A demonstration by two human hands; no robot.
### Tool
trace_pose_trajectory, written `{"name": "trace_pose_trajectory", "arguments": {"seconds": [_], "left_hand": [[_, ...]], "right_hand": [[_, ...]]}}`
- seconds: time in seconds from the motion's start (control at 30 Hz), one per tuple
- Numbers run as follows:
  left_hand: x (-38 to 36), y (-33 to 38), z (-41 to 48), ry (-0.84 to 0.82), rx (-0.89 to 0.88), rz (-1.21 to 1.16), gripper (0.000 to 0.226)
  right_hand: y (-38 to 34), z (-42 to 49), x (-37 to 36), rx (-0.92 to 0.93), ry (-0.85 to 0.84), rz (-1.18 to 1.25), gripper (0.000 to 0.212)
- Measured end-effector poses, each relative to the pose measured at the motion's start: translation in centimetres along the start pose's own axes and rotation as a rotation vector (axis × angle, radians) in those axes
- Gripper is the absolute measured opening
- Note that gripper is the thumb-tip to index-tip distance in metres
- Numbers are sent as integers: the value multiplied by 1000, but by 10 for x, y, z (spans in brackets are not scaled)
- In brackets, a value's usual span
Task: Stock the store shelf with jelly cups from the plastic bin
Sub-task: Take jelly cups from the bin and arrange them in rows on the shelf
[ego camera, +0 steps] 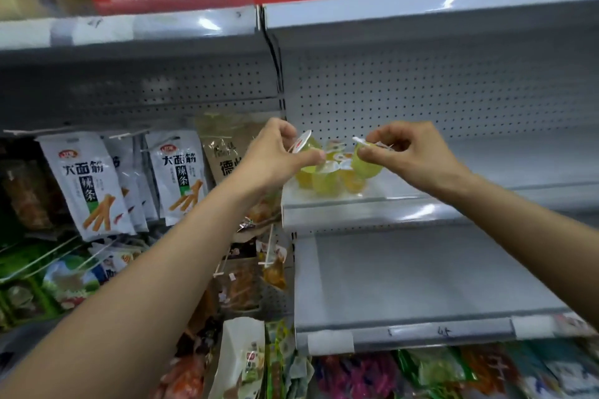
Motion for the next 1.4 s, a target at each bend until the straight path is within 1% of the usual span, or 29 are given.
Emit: {"name": "trace_pose_trajectory", "arguments": {"seconds": [0.07, 0.13, 0.2, 0.3, 0.43, 0.6, 0.77, 0.97, 1.0, 1.07, 1.1, 1.13, 1.2, 1.27, 1.33, 1.4], "left_hand": [[2, 4, 27, 34, -9, 27, 51], [0, 7, 54, 39, -17, 35, 46], [-4, 8, 79, 41, -18, 26, 42], [-11, 3, 112, 57, -6, 27, 36], [-17, -8, 149, 82, 7, 36, 34], [-25, -18, 173, 97, 11, 39, 37], [-32, -26, 185, 95, 16, 24, 39], [-38, -26, 192, 90, 10, 9, 38], [-39, -26, 193, 84, 13, 11, 38], [-42, -25, 194, 74, 14, 17, 38], [-43, -24, 194, 67, 16, 19, 37], [-45, -23, 195, 60, 17, 16, 37], [-48, -21, 198, 48, 18, -1, 35], [-52, -17, 201, 44, 19, -7, 34], [-57, -11, 204, 53, 10, -2, 34], [-63, -7, 204, 54, 4, -27, 34]], "right_hand": [[9, 21, 14, -6, 28, -7, 28], [21, 44, 24, -12, 42, -20, 26], [40, 69, 30, -29, 32, -58, 24], [75, 109, 33, -83, 19, -149, 29], [111, 149, 19, -87, -75, -290, 32], [151, 186, -2, -180, -160, -327, 37], [175, 202, -17, -226, -201, -295, 42], [186, 205, -22, -205, -227, -301, 41], [186, 204, -23, -205, -253, -309, 42], [182, 201, -25, -200, -326, -408, 49], [176, 199, -23, -179, -336, -447, 54], [167, 196, -18, -149, -326, -416, 57], [145, 188, -8, -38, -286, -228, 61], [122, 178, -6, 75, -294, -84, 62], [105, 170, -8, 127, -306, 2, 60], [100, 166, -7, 130, -267, 86, 53]]}}
Point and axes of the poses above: each hand's wrist, its own z-axis towards the middle knuckle, its own x-axis out of the back of the hand, y = z × x, the point moved 8 cm from there along z, towards the middle knuckle, and after that the axes turned 11 degrees about -y, right-handed, at the moved point
